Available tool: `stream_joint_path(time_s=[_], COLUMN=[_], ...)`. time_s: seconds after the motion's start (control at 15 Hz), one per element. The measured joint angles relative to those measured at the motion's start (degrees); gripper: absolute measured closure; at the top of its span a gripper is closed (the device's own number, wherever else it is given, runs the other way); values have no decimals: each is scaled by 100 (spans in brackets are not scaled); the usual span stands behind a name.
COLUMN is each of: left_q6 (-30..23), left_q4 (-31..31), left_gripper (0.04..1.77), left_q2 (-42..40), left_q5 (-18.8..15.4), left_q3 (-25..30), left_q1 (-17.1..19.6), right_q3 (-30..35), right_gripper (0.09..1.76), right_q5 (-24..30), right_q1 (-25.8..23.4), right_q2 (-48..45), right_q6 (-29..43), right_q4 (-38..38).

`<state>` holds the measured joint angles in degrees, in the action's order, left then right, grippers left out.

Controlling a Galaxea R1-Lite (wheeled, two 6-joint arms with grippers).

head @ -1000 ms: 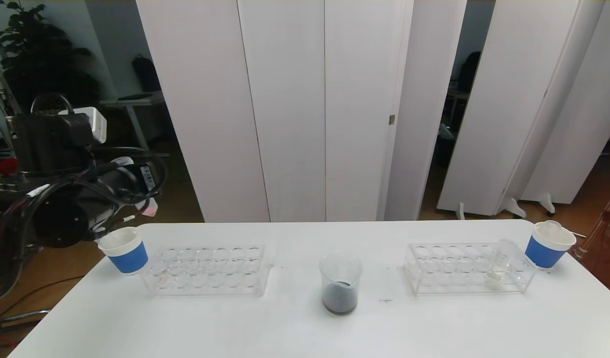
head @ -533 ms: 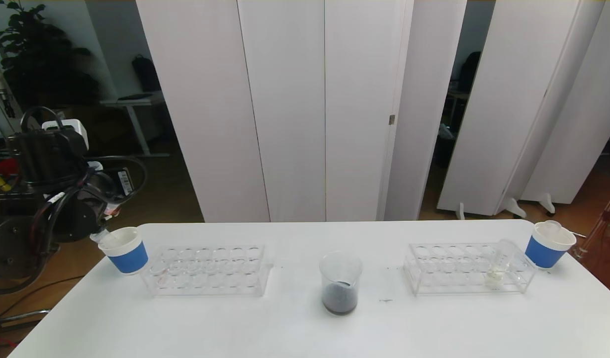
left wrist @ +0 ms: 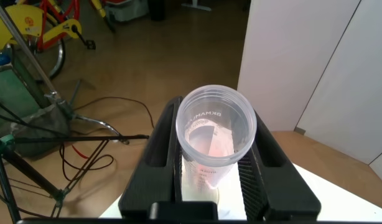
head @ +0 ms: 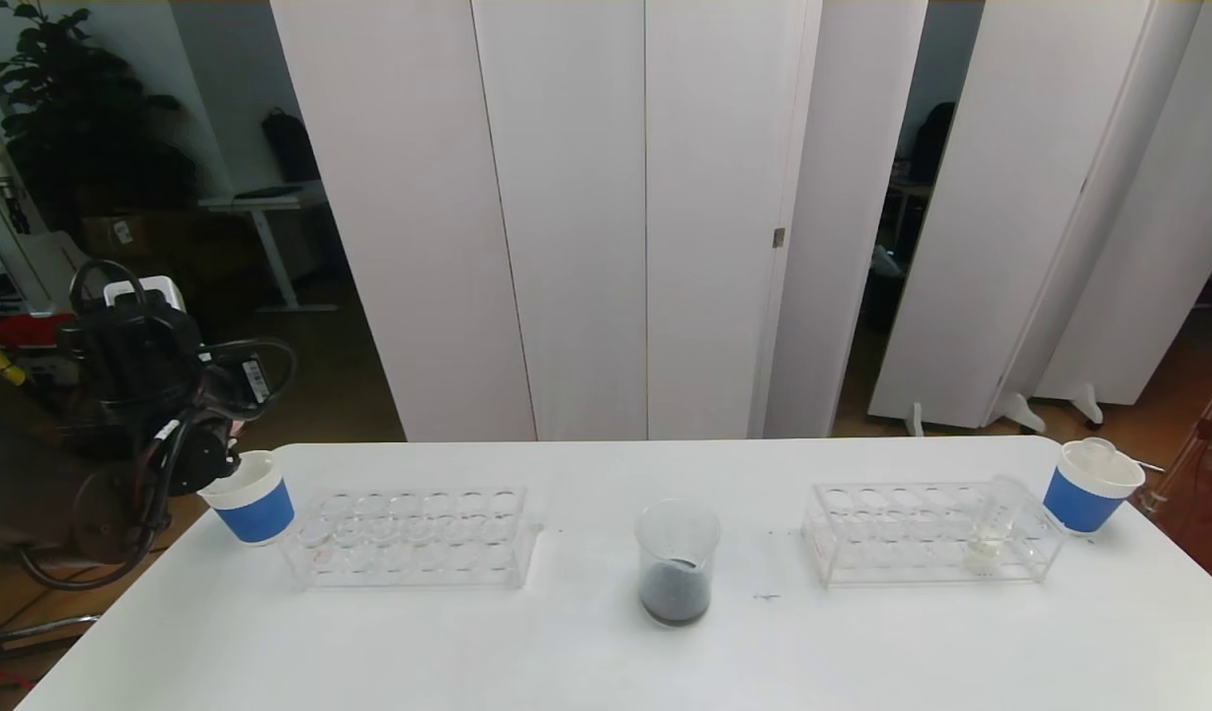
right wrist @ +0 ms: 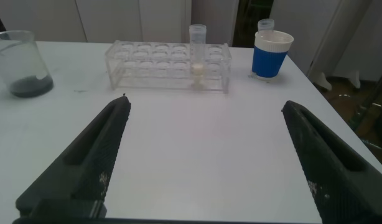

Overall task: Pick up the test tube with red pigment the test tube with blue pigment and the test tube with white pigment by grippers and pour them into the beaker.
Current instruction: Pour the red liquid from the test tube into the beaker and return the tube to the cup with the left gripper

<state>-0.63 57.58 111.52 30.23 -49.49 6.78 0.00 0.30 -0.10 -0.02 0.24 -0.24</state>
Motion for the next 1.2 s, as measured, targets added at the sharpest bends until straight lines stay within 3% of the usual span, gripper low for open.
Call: stream_joint_path(time_s=[0.27, 1.2], left_q6=[43, -35], left_q4=[667, 1006], left_gripper=[122, 122], left_q2=[505, 1318], left_q5=[-223, -449], left_q3=[118, 401], left_q1=[208, 350], right_q3=[0, 0], right_gripper=[10, 10], right_q5=[2, 0], right_q1=[2, 2], right_q2=[0, 0], right_q6=[2, 0], right_q4=[0, 2])
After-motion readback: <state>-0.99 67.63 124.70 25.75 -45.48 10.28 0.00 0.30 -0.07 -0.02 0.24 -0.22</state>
